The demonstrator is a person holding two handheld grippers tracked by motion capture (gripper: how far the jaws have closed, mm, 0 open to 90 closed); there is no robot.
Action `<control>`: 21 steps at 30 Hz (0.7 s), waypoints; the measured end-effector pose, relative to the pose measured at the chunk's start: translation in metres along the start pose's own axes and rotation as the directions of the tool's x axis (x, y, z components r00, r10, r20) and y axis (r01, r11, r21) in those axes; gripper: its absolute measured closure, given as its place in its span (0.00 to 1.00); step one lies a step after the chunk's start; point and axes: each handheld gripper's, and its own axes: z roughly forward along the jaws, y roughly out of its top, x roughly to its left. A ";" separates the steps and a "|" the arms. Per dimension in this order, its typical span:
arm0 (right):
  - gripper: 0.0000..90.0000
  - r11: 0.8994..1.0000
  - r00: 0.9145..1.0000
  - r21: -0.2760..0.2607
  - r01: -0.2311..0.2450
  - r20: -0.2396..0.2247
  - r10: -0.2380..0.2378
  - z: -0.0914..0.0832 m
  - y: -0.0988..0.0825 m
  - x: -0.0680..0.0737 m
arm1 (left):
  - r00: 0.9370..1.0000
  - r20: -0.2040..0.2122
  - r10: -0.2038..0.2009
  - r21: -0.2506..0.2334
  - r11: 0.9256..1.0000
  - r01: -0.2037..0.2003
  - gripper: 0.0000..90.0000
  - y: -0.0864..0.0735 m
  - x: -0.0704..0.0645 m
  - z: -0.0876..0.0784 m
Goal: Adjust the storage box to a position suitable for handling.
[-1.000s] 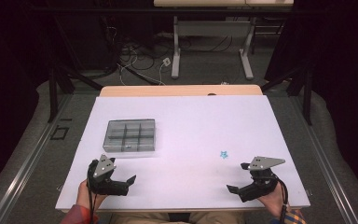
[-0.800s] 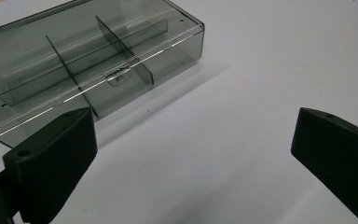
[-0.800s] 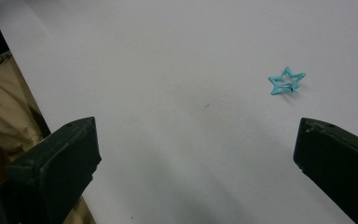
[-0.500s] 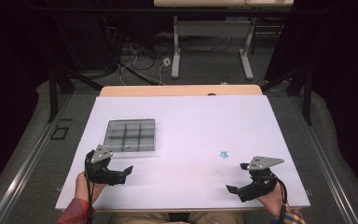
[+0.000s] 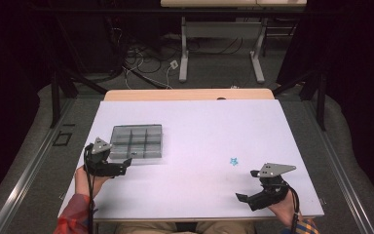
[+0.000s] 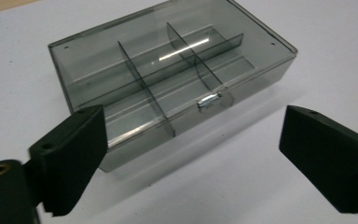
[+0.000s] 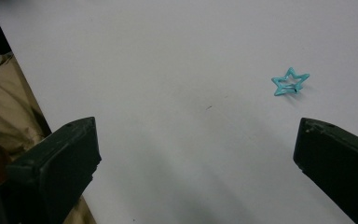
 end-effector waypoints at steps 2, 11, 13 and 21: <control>0.00 1.000 1.000 0.001 -0.003 -0.001 0.003 0.000 0.000 0.000 | 1.000 -0.010 -0.007 -0.003 1.000 0.007 0.18 0.001 0.005 0.001; 0.00 1.000 1.000 0.013 0.001 -0.007 -0.001 0.003 0.003 -0.001 | 0.995 -0.075 -0.066 0.000 0.998 0.066 0.39 0.003 0.027 0.007; 0.00 1.000 1.000 0.013 0.001 -0.009 -0.001 0.003 0.003 -0.001 | 0.993 -0.081 -0.084 -0.004 0.996 0.084 0.43 0.004 0.031 0.008; 0.00 1.000 1.000 -0.002 0.005 -0.006 -0.005 0.003 0.002 -0.002 | 0.986 -0.120 -0.112 0.019 0.993 0.116 0.64 0.008 0.048 0.017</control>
